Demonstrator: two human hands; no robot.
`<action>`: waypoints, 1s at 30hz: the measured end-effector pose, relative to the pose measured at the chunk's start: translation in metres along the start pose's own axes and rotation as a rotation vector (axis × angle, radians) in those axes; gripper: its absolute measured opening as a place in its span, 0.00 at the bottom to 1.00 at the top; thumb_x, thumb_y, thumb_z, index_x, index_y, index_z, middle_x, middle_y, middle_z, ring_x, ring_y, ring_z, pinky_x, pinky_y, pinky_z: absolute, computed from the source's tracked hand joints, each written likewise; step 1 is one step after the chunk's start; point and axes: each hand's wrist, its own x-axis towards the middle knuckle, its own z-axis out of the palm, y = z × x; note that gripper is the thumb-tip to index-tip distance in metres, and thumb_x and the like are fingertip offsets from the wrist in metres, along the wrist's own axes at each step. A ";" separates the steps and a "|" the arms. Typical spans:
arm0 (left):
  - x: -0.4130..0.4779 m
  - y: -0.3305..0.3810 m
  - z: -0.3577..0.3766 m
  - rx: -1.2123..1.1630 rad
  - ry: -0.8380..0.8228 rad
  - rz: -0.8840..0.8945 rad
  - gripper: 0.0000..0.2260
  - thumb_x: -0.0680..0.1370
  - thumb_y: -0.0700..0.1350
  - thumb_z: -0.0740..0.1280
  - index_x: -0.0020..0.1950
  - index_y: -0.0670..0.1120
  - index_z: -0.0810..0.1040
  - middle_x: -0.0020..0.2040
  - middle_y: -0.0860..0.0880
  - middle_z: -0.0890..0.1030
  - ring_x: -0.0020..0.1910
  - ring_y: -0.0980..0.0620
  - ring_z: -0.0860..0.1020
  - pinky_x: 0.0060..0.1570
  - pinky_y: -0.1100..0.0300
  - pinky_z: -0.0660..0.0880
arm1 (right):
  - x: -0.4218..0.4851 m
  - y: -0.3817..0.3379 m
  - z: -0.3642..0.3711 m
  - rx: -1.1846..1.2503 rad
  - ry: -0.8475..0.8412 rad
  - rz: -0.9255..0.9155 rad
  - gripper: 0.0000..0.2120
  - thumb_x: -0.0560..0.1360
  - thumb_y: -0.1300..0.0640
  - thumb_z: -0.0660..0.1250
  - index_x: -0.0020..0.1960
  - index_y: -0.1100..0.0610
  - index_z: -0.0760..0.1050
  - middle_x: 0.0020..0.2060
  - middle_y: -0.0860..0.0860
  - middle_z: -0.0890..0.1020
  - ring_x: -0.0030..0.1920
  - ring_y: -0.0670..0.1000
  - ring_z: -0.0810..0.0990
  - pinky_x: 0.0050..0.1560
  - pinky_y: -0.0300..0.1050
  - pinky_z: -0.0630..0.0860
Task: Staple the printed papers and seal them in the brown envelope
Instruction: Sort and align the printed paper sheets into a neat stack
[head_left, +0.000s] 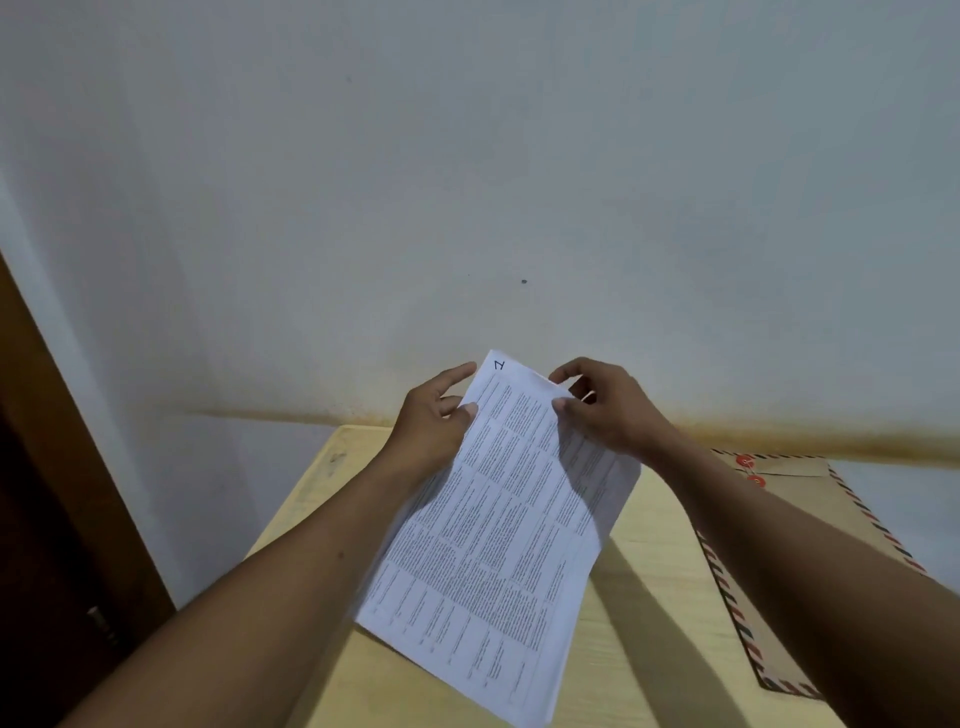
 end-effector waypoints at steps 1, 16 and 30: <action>0.003 0.007 0.001 0.000 0.011 0.024 0.22 0.83 0.35 0.64 0.73 0.53 0.75 0.53 0.45 0.87 0.48 0.49 0.87 0.48 0.55 0.84 | 0.005 -0.005 -0.009 -0.027 0.006 -0.020 0.10 0.74 0.56 0.69 0.54 0.45 0.79 0.41 0.46 0.82 0.41 0.44 0.80 0.41 0.43 0.74; 0.022 0.061 0.051 -0.258 0.391 0.221 0.19 0.83 0.40 0.65 0.72 0.55 0.78 0.54 0.53 0.86 0.54 0.55 0.84 0.56 0.54 0.83 | 0.054 -0.096 -0.118 -0.444 -0.021 -0.324 0.11 0.76 0.59 0.70 0.54 0.44 0.81 0.44 0.48 0.81 0.42 0.43 0.78 0.45 0.43 0.73; -0.003 0.029 0.050 -0.316 0.419 0.130 0.18 0.82 0.39 0.66 0.71 0.54 0.79 0.47 0.52 0.87 0.44 0.52 0.87 0.46 0.51 0.85 | 0.039 -0.088 -0.087 -0.465 -0.114 -0.320 0.11 0.76 0.60 0.70 0.54 0.46 0.80 0.44 0.47 0.81 0.44 0.47 0.79 0.45 0.43 0.73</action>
